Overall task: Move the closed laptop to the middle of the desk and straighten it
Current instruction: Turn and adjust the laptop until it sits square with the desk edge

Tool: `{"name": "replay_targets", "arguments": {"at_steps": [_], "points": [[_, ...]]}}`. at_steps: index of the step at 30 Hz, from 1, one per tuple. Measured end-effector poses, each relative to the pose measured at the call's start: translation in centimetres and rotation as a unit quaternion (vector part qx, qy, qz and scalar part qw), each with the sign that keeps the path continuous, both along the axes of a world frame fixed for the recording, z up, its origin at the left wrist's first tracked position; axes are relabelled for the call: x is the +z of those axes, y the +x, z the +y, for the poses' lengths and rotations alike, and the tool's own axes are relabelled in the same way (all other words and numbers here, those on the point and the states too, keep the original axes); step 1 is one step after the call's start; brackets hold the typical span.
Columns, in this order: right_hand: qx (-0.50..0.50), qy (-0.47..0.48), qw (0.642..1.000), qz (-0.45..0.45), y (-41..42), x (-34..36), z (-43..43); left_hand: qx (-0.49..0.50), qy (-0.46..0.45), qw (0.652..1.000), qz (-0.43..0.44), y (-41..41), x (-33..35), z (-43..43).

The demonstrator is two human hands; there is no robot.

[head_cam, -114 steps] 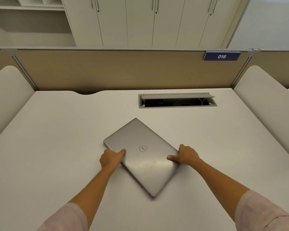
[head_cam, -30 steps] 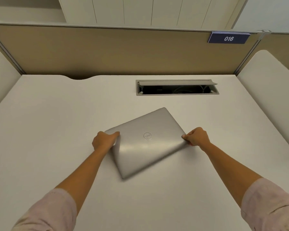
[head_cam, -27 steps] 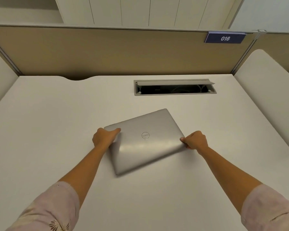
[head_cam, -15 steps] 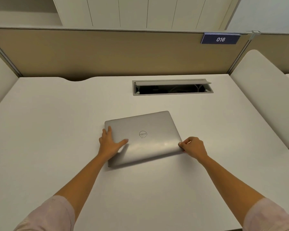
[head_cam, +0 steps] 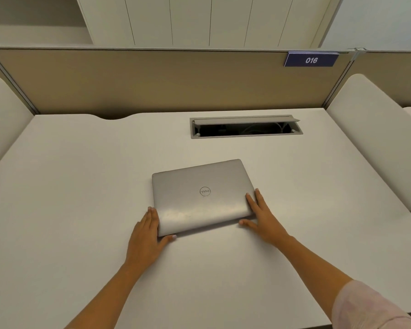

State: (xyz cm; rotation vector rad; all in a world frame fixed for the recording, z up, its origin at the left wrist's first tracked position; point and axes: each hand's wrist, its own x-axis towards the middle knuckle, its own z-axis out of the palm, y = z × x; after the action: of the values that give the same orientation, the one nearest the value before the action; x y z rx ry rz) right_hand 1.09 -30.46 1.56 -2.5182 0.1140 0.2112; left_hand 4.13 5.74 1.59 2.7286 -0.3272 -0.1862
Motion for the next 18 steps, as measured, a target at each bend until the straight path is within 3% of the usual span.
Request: {"name": "replay_targets", "arguments": {"at_steps": [5,18], "points": [[0.022,-0.127,0.99,-0.063,-0.3,-1.2,0.9,-0.018,0.042,0.999,-0.005,0.0,0.0,0.0],[-0.039,-0.159,0.982,-0.099,-0.7,-1.7,2.4,-0.031,0.118,0.992,-0.017,2.7,0.6,0.4]]}}
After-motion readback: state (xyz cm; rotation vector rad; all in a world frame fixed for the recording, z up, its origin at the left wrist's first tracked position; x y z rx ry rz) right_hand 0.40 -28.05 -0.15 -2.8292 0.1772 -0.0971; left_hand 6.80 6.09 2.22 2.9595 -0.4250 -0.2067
